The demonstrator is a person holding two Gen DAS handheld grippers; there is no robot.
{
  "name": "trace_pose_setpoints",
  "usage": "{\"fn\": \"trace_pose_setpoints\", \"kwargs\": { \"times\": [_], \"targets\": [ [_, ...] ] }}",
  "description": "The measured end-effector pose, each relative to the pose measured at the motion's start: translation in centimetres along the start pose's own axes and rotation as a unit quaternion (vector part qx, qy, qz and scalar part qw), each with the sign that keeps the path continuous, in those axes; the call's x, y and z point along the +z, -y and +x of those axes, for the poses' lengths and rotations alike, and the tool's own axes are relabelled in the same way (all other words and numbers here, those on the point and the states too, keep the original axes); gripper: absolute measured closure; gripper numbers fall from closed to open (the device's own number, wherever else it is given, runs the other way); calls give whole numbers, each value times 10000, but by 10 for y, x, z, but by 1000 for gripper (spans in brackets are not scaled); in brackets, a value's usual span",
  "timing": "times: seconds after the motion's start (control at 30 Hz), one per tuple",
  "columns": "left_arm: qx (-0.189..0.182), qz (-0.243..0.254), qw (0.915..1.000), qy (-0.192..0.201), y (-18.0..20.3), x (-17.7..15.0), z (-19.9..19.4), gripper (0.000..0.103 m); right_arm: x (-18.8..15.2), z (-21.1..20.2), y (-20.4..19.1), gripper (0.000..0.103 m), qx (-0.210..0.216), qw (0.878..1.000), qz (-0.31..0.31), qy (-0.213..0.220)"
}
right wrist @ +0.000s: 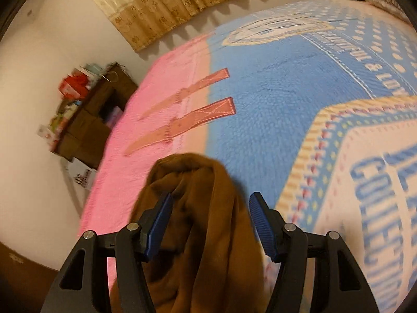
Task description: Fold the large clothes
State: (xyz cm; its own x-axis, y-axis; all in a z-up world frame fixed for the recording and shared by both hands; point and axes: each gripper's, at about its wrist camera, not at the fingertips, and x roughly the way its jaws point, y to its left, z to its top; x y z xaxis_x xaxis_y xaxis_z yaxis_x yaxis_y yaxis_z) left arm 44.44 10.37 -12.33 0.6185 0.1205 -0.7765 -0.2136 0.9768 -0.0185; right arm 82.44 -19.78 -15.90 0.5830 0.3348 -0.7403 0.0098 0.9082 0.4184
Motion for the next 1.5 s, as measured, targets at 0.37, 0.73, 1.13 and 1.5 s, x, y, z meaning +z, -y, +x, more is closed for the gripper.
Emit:
{"fn": "trace_pose_setpoints", "kwargs": {
  "times": [0.37, 0.73, 1.13, 1.5],
  "targets": [
    [-352, -217, 9991, 78, -13, 6, -1, 0, -21, -95, -38, 93, 124, 9880, -1329, 773],
    [-1210, -487, 9903, 490, -27, 4, -47, 0, -191, -232, -76, 93, 789, 9202, -3751, 799],
    [-2562, -786, 9631, -266, 29, 42, -32, 0, -265, -204, -43, 93, 270, 9205, -3848, 617],
    [-3415, -1145, 9327, -175, 66, 48, -13, 87, -255, -213, -5, 93, 231, 9307, -3570, 763]
  ]
}}
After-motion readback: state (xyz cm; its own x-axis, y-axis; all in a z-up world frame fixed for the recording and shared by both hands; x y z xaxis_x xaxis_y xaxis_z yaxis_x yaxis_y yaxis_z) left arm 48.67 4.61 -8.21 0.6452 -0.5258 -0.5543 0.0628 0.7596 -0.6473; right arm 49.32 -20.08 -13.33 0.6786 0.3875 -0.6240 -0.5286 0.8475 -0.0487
